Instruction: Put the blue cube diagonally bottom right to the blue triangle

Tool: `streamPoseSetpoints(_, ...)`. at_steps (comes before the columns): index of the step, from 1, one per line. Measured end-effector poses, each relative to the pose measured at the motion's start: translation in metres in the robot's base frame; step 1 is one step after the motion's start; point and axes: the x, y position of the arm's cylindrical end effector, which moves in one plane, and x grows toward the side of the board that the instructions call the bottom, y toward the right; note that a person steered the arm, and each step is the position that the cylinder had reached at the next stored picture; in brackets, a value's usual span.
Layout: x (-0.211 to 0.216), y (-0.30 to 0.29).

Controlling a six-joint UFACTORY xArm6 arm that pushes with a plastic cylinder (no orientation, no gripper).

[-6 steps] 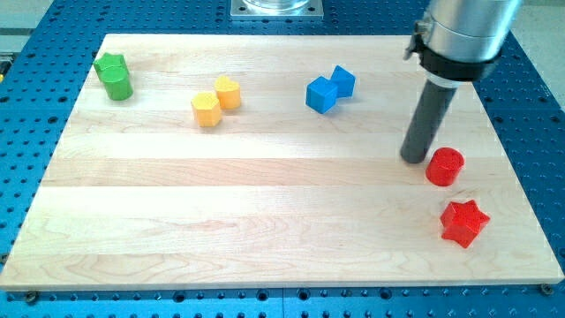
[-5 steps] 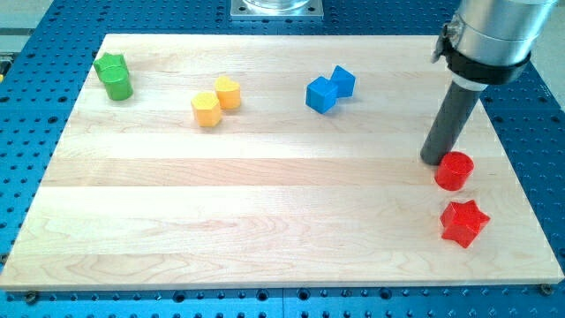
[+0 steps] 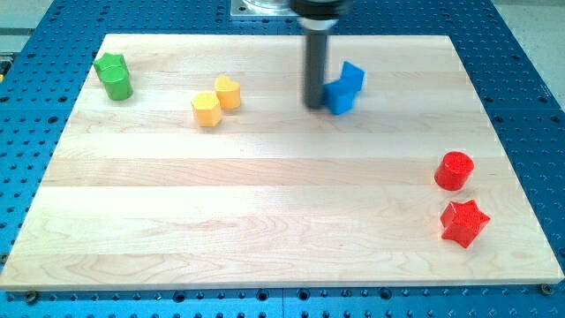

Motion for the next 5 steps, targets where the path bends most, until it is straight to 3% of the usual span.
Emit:
streamPoseSetpoints(1, 0.001, 0.078)
streamPoseSetpoints(2, -0.003, 0.041)
streamPoseSetpoints(3, 0.004, 0.104)
streamPoseSetpoints(5, -0.010, 0.159)
